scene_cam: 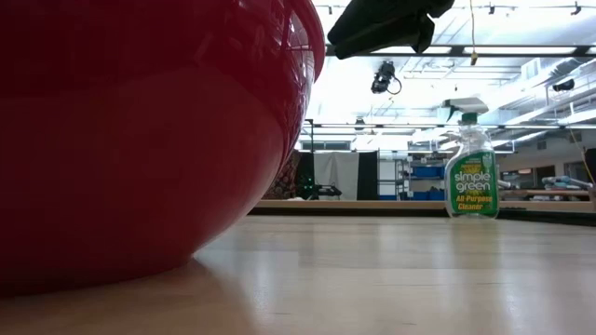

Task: Nest bowls inside each other
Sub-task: Stack the pink bowl on top of the blue bowl, then return to Home Position

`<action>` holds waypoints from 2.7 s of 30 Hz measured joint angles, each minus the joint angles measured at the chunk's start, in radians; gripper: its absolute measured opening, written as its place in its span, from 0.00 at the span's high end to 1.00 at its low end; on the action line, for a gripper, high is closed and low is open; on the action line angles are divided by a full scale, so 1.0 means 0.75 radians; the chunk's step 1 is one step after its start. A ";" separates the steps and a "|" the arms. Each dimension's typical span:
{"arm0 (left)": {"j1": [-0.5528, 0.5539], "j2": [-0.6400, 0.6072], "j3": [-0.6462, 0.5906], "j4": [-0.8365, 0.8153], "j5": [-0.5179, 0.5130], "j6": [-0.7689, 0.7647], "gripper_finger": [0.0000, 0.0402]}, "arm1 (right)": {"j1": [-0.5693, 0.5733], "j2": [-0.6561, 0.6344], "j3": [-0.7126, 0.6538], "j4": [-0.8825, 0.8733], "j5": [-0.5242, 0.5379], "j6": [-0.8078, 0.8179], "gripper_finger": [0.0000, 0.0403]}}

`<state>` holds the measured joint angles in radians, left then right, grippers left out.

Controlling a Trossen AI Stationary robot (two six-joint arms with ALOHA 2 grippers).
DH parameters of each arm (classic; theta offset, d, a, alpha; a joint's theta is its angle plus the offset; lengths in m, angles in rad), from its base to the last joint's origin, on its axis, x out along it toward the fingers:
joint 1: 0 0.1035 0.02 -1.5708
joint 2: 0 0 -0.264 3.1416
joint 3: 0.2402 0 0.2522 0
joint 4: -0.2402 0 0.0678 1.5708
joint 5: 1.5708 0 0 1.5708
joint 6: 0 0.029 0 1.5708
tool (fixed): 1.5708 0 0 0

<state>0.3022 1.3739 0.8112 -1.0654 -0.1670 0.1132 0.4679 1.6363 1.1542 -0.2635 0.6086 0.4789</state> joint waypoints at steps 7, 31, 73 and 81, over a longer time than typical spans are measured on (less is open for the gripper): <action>-0.265 -0.151 0.206 -0.057 -0.148 0.058 0.97 | 0.000 0.000 0.000 -0.010 0.000 0.000 0.66; -1.422 -0.037 0.308 0.554 -0.269 0.288 0.97 | -0.043 0.000 0.000 -0.025 -0.005 0.024 0.66; -1.337 0.039 0.428 0.499 -0.006 -0.018 0.47 | -0.041 0.000 0.000 -0.026 -0.099 -0.014 0.66; -1.261 -0.363 0.111 0.836 -0.029 -0.191 0.56 | -0.012 -0.068 -0.019 -0.042 -0.108 -0.104 0.66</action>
<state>-0.6436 1.1016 0.8944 -0.4386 -0.1885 -0.0301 0.4585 1.5856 1.1399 -0.2950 0.5278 0.4009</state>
